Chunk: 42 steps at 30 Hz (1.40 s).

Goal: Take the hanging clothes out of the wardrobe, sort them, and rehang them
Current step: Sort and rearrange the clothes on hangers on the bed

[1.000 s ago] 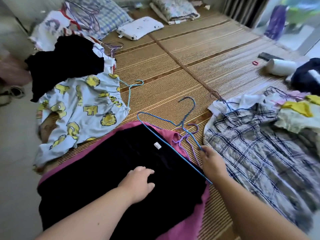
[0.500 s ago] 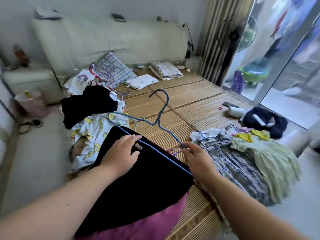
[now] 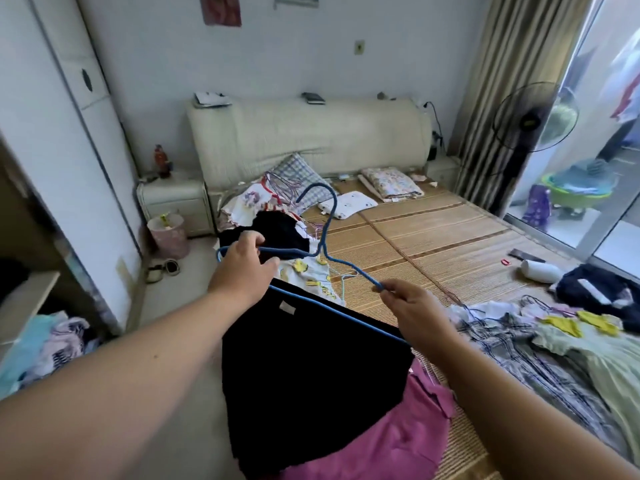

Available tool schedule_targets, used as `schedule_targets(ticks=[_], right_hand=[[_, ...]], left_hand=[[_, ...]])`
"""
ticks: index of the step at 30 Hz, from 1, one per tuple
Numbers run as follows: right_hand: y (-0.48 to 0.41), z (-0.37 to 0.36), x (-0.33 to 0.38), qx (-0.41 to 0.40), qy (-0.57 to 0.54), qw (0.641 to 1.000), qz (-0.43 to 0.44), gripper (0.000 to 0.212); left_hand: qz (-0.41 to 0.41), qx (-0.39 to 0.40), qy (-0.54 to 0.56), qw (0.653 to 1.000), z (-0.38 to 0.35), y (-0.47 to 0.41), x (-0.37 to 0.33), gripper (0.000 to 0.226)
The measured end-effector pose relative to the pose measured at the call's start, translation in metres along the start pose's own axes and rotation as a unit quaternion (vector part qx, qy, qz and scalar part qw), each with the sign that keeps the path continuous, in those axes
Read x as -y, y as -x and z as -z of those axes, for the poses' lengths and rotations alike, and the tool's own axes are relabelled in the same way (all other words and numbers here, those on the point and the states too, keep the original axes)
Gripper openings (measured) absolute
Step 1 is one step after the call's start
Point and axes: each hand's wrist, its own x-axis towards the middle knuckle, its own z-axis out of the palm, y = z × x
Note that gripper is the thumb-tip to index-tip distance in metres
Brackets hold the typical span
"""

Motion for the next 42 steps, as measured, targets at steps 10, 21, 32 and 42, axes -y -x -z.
schedule_targets(ticks=[10,21,32,42], right_hand=[[-0.123,-0.141,0.079,-0.043,-0.028,0.999,-0.013,0.025],[-0.229,-0.183,0.106,-0.122,-0.085,0.989,-0.021,0.022],[-0.324,-0.195,-0.006,-0.158,-0.131,0.973,-0.11,0.02],[-0.392,-0.19,-0.094,-0.16,-0.123,0.959,-0.198,0.021]], left_hand=[[-0.048,0.077,-0.058,0.994,0.058,-0.172,0.133,0.033],[-0.172,0.032,-0.043,0.984,0.078,-0.312,0.123,0.028],[-0.209,0.059,-0.144,0.965,-0.051,-0.428,0.11,0.022],[-0.172,0.267,-0.147,0.937,-0.182,-0.519,0.1,0.017]])
